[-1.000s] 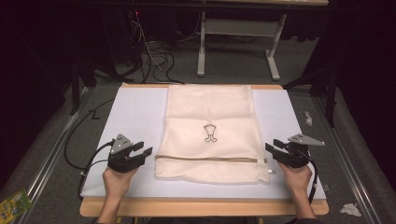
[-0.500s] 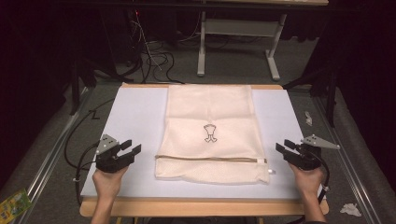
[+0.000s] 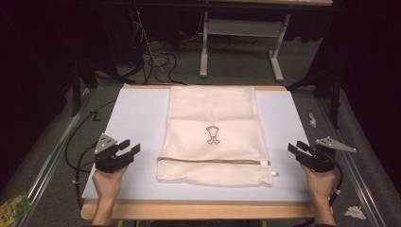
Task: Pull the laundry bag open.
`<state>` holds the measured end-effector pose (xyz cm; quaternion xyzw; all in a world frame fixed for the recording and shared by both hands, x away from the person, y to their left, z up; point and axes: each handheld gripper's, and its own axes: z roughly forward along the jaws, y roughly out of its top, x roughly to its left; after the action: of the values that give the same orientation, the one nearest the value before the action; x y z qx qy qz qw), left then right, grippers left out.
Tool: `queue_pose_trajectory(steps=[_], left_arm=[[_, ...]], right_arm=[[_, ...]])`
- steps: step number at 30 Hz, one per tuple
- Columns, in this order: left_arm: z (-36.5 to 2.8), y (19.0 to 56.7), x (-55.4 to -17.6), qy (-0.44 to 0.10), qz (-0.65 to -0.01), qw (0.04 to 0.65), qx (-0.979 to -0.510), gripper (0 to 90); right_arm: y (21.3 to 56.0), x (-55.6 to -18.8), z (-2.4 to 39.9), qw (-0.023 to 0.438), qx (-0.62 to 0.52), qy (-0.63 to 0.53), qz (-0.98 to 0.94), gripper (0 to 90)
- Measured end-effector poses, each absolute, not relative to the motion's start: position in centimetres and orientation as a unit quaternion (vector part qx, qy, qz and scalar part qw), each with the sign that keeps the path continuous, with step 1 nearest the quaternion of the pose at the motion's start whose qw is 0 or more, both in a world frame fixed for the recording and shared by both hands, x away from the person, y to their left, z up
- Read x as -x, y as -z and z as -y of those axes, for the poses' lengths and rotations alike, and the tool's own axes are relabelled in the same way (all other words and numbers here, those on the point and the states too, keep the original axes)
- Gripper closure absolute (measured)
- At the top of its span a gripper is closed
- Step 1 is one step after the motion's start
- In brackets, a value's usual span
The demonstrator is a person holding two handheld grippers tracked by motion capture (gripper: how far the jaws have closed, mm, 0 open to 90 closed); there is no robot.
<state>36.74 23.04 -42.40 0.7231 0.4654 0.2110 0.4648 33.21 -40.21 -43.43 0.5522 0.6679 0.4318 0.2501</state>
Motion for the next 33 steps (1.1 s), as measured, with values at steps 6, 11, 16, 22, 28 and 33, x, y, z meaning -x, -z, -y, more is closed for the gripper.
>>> queue_pose_trajectory(steps=[6,11,16,22,28,33], left_arm=[[-23.1,42.9,-37.3,-0.214,-0.473,0.463,-0.719,50.7],[-23.2,43.2,-37.7,-0.214,-0.480,0.465,-0.712,50.4],[-22.9,43.5,-38.1,-0.220,-0.481,0.458,-0.714,50.2],[-22.7,44.1,-38.7,-0.219,-0.487,0.451,-0.715,50.0],[-22.5,44.6,-39.2,-0.210,-0.491,0.453,-0.714,49.8],[-22.1,45.0,-39.6,-0.198,-0.494,0.452,-0.716,49.6]], right_arm=[[43.5,-33.2,40.8,0.251,-0.560,-0.434,-0.660,55.0],[43.8,-33.5,41.2,0.250,-0.568,-0.435,-0.652,55.0],[44.2,-33.8,41.6,0.251,-0.578,-0.433,-0.645,54.8],[45.1,-34.3,41.7,0.250,-0.590,-0.422,-0.641,54.8],[45.4,-34.6,41.4,0.255,-0.589,-0.411,-0.647,54.7],[45.5,-34.8,40.5,0.273,-0.578,-0.382,-0.667,54.7]])
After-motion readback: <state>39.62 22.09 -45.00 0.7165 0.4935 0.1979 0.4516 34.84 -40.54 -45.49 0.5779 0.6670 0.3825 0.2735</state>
